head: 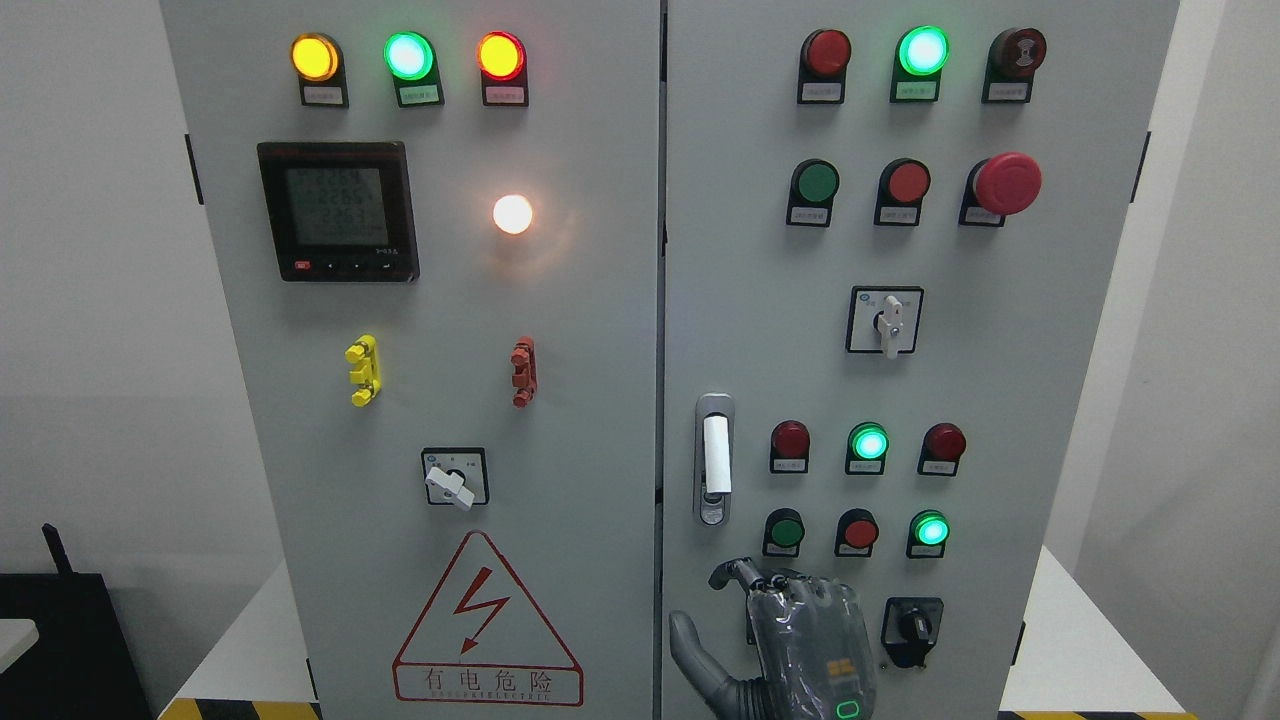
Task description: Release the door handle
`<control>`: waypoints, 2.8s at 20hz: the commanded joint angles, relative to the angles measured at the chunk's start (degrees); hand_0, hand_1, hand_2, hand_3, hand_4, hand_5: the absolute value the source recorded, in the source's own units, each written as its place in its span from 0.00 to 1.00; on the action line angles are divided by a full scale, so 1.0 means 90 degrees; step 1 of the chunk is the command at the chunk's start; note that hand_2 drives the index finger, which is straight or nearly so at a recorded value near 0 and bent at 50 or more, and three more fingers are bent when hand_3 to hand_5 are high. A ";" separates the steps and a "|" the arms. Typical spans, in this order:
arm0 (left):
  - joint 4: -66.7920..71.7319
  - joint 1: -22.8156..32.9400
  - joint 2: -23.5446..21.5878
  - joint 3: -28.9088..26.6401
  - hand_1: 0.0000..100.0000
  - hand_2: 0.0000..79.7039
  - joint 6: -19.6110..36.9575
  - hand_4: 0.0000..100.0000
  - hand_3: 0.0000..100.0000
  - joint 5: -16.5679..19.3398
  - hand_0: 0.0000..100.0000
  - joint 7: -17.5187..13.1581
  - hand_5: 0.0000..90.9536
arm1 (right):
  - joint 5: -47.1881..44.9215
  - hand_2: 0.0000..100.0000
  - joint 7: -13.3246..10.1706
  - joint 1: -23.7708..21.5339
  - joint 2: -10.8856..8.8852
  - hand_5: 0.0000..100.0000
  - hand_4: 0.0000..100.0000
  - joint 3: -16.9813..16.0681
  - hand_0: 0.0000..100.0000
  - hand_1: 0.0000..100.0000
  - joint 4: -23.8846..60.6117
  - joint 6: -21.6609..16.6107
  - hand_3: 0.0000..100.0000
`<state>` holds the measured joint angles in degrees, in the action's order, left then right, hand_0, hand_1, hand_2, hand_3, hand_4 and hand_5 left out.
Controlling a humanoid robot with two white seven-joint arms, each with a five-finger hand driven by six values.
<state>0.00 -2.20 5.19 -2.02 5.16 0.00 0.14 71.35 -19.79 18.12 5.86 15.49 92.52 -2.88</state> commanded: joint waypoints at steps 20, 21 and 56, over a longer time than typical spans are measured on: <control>-0.0059 0.0000 0.0000 0.0000 0.39 0.00 0.0003 0.00 0.00 0.0176 0.12 0.0004 0.00 | -0.0008 1.00 -0.0047 0.0213 0.0023 1.00 1.00 -0.0022 0.31 0.49 0.0208 0.0027 1.00; -0.0059 0.0000 0.0000 0.0000 0.39 0.00 0.0003 0.00 0.00 0.0176 0.12 0.0004 0.00 | -0.0008 1.00 -0.0038 0.0252 0.0033 1.00 1.00 -0.0022 0.31 0.49 0.0208 0.0027 1.00; -0.0059 0.0000 0.0000 0.0000 0.39 0.00 0.0003 0.00 0.00 0.0176 0.12 0.0004 0.00 | 0.0363 1.00 0.0392 0.0946 0.0208 1.00 1.00 -0.0285 0.38 0.59 0.0227 0.0310 1.00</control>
<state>0.00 -2.20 5.19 -2.02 5.16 0.00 0.13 74.58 -16.67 25.51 7.53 13.21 94.53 -0.50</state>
